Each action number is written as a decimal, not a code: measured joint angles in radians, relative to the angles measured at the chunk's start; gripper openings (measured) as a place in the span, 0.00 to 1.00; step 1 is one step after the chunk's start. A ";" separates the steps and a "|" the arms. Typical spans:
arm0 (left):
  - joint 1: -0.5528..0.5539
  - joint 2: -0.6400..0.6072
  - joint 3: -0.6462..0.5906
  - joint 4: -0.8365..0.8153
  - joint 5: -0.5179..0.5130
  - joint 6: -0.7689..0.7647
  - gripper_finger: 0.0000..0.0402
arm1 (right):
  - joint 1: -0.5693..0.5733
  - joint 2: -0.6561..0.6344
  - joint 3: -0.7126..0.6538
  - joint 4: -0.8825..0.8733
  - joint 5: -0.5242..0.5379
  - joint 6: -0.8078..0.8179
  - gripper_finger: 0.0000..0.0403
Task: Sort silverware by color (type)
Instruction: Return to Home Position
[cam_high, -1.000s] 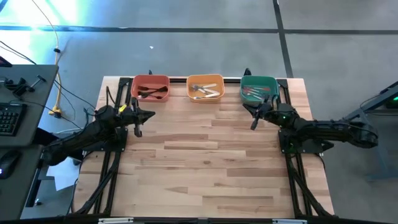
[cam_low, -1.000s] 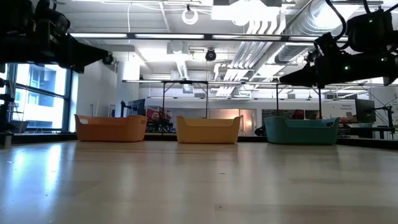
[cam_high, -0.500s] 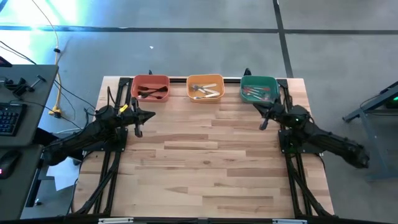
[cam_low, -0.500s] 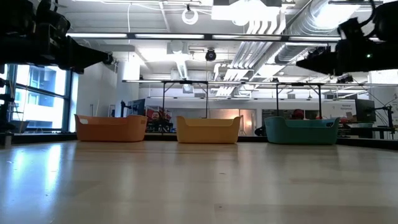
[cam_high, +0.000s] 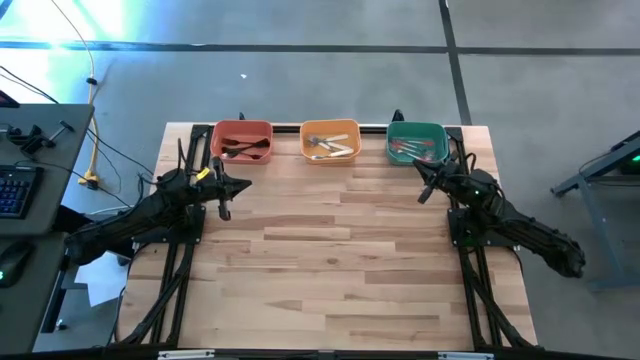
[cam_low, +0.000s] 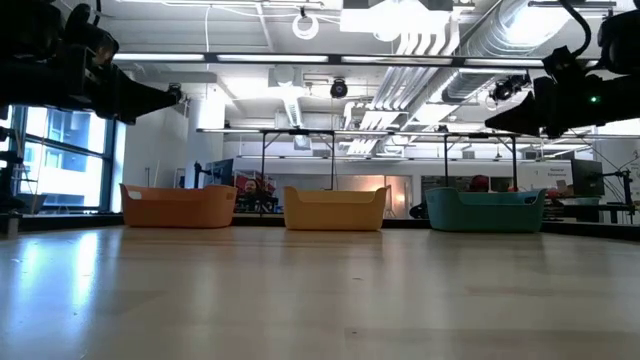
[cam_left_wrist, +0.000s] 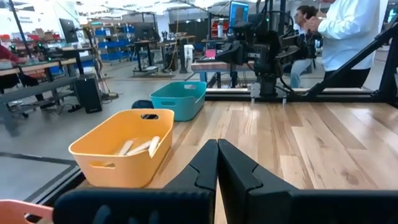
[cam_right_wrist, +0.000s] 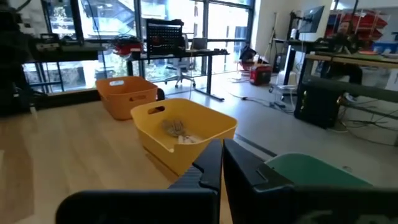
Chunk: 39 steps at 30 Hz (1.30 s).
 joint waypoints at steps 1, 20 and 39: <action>0.000 0.007 0.000 0.000 0.000 0.000 0.00 | 0.000 0.001 0.000 0.000 0.000 0.003 0.00; 0.001 0.028 0.000 0.000 -0.002 -0.128 0.00 | 0.000 0.001 0.000 -0.002 0.000 0.003 0.00; 0.001 0.028 0.000 0.000 -0.002 -0.124 0.00 | 0.000 0.001 0.001 -0.003 0.000 0.003 0.00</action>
